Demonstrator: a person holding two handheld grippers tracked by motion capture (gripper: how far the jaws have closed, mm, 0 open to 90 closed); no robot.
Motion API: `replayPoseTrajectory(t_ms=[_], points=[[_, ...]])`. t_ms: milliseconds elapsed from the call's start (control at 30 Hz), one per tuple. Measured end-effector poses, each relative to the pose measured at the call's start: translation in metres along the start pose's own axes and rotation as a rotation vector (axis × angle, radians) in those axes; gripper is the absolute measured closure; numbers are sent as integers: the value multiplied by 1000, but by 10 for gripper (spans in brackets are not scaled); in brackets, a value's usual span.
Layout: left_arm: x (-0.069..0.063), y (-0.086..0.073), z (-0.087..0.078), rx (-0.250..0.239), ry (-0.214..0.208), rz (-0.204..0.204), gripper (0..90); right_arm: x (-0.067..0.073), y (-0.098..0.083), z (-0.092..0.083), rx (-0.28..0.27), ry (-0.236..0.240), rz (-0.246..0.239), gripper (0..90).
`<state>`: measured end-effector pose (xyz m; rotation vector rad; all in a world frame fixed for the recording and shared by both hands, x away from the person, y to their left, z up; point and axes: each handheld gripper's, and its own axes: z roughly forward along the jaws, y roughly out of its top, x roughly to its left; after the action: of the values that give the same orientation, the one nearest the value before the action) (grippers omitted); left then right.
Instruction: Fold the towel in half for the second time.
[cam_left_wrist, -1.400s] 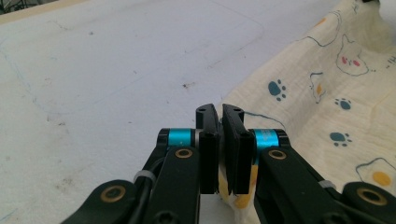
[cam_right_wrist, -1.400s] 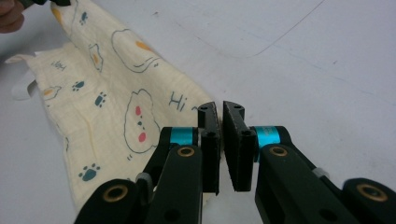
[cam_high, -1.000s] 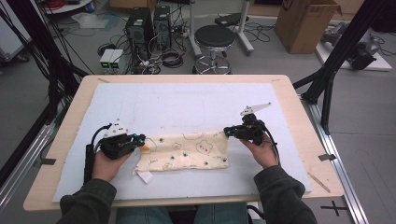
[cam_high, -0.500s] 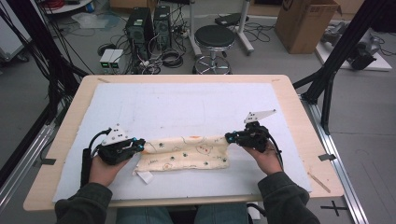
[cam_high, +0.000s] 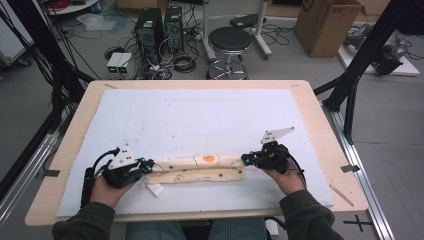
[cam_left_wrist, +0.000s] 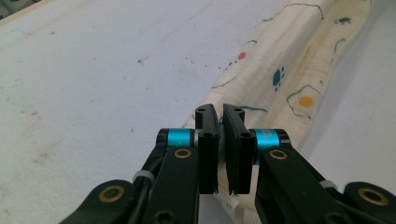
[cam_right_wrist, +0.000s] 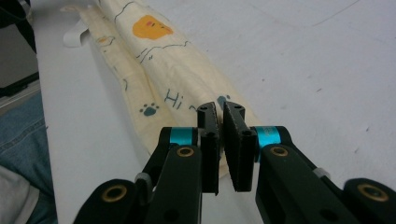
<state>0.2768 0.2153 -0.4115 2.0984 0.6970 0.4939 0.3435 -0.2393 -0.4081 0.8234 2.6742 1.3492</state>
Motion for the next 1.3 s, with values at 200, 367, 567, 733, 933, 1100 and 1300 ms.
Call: replayPoseTrajectory(t_ms=[200, 367, 567, 733, 933, 1100, 1300], points=[[-8, -5, -3, 23, -10, 34, 842, 7, -7, 4, 39, 9, -3, 850], [-14, -11, -3, 43, -21, 50, 843, 10, -14, 5, 57, 16, -1, 850], [-17, -17, 0, 59, -37, 45, 842, 13, -21, 8, 76, 17, 0, 846], [-19, -20, 2, 72, -44, 44, 828, 14, -26, 8, 75, 30, 9, 800], [-18, -21, 0, 61, -43, 9, 670, 17, -24, 4, 58, 33, 9, 675], [-18, -23, -5, 55, -45, 6, 598, 22, -18, -5, 24, 53, 4, 569], [-18, -22, -8, 47, -50, 3, 577, 31, 7, -3, -28, 89, -10, 567]])
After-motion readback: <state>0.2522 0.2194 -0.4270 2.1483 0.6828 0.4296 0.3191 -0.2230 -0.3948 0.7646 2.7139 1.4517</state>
